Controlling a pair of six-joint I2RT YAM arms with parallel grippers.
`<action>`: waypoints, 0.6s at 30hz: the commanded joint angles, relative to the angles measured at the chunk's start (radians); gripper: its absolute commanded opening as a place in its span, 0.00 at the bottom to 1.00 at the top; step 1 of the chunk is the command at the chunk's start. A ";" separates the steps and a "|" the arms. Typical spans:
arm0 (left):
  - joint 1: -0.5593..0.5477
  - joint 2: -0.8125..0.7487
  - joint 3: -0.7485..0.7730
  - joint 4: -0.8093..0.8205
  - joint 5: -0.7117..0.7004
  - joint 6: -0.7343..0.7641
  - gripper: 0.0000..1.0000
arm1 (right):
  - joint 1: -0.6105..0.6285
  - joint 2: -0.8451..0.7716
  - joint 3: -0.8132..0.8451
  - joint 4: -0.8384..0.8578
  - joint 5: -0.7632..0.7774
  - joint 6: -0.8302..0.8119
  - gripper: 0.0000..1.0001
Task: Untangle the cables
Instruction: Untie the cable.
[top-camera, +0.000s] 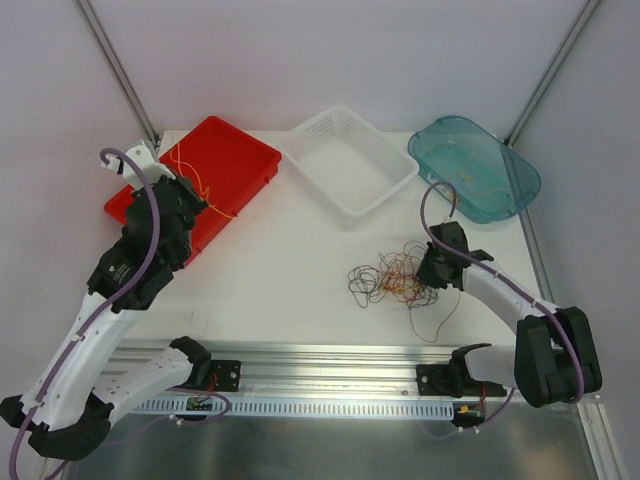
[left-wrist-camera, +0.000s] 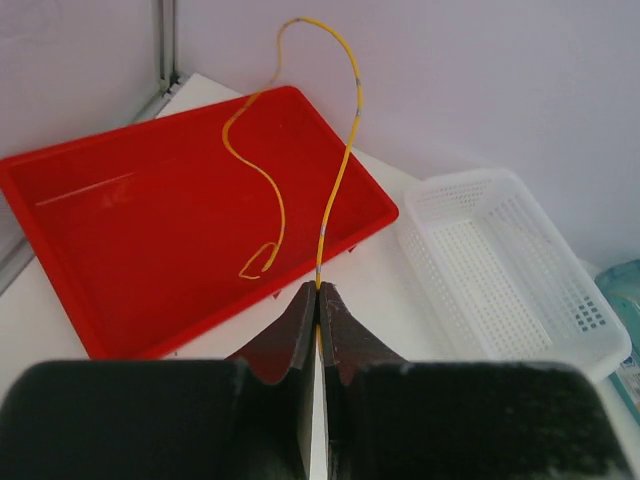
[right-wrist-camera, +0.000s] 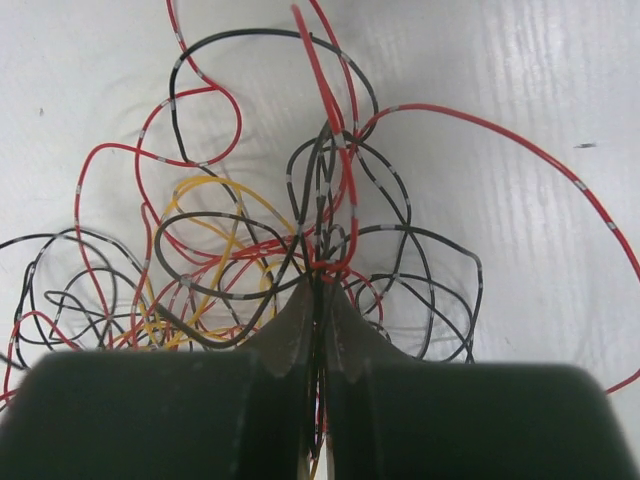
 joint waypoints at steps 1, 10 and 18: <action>0.026 -0.012 0.052 -0.014 -0.023 0.099 0.00 | -0.024 -0.047 0.006 -0.057 0.001 -0.042 0.01; 0.026 0.059 0.077 -0.014 0.517 0.099 0.00 | -0.014 -0.125 0.112 -0.140 -0.108 -0.142 0.29; 0.025 0.120 0.086 -0.011 0.838 0.147 0.00 | 0.012 -0.277 0.313 -0.341 -0.148 -0.323 0.60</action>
